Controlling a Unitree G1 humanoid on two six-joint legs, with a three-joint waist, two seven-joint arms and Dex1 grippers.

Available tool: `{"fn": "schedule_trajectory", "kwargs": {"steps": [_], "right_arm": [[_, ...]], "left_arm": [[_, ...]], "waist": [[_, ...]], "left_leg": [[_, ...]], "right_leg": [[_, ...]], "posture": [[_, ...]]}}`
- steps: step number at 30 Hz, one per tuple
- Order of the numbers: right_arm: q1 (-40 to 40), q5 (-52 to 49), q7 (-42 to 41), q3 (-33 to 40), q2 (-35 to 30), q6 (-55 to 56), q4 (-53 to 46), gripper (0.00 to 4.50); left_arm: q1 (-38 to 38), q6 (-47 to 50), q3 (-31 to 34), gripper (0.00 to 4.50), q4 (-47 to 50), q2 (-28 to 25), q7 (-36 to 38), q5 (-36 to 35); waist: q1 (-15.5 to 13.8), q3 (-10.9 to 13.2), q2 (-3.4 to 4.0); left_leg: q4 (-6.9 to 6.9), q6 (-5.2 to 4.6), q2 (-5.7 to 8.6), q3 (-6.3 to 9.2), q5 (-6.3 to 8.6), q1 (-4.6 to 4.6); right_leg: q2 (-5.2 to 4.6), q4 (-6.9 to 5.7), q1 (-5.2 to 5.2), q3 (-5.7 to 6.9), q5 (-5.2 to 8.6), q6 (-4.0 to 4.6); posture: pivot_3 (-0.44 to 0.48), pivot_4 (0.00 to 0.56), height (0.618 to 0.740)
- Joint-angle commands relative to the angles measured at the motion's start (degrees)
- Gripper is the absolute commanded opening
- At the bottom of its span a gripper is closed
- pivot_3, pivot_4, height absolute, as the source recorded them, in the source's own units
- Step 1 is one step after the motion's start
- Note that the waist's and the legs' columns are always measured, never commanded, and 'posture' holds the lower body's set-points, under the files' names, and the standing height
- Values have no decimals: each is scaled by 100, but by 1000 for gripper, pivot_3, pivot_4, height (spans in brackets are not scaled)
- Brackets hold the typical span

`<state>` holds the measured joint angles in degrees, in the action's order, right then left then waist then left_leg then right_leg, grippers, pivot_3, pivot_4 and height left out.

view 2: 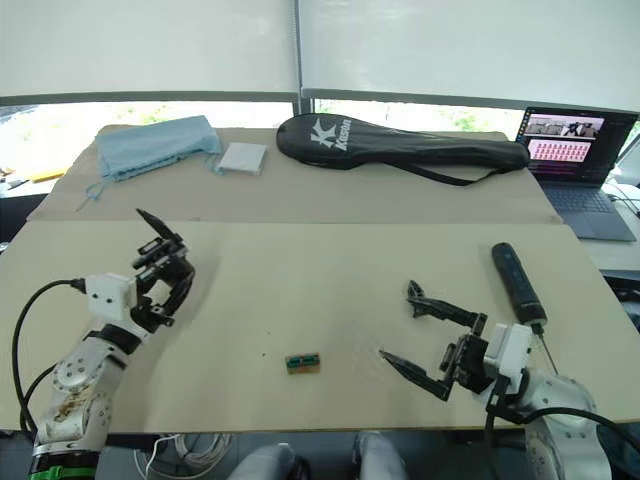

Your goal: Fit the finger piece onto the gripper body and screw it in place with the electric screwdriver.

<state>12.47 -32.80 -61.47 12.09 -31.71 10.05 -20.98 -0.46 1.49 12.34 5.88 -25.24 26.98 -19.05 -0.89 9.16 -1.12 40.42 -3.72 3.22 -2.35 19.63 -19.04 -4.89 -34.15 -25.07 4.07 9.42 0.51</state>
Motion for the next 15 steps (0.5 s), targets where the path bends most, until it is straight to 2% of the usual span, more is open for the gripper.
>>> {"fn": "schedule_trajectory", "kwargs": {"steps": [1, 4, 15], "right_arm": [[50, -133, 22, 159, -65, 76, -319, 4500], [89, -119, 101, 162, -78, 27, -417, 4500], [211, -179, 512, 253, -202, -296, -848, 4500]], "left_arm": [[13, -84, -285, 2351, 576, 100, 57, 130], [62, -93, -612, 2351, 661, 258, 110, 246], [-74, -1206, -1603, 2351, -186, 334, 962, 921]], "waist": [[1, 0, 1], [-1, 1, 2], [-15, 1, 3]], "left_leg": [[0, -1, 0, 0, 0, 0], [0, -1, 0, 0, 0, -2], [0, -13, -1, 0, 6, -7]], "right_leg": [[0, 0, -1, -1, 0, 0], [1, 0, -3, -2, 0, 0], [0, 0, -10, -5, 0, 1]], "posture": [[0, 150, 740], [0, 150, 740], [0, 150, 740]]}}
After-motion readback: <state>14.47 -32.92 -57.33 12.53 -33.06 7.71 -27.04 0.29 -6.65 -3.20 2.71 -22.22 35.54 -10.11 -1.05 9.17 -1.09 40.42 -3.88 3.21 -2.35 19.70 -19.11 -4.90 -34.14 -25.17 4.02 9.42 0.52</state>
